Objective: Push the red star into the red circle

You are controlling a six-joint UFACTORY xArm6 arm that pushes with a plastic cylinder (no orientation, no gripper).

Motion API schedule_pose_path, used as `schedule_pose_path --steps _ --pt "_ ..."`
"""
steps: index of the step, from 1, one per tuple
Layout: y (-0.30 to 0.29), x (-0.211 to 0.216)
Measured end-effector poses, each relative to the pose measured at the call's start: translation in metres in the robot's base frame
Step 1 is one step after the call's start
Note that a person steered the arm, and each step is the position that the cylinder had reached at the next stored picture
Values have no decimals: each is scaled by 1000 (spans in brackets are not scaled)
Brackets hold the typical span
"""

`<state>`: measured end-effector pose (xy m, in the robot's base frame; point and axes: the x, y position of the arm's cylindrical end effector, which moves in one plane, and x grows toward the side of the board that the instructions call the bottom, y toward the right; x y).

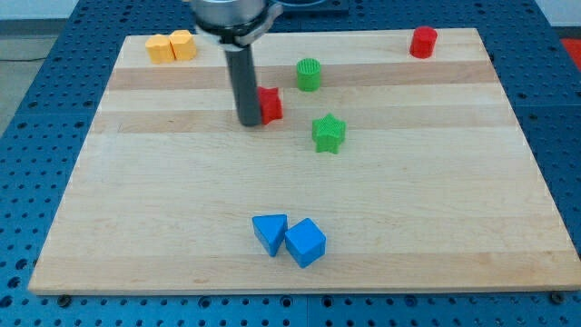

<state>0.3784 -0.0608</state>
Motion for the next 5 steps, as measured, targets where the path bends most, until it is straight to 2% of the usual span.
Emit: schedule_pose_path --steps 1,5 --pt "36 -21" --pt "4 -51"
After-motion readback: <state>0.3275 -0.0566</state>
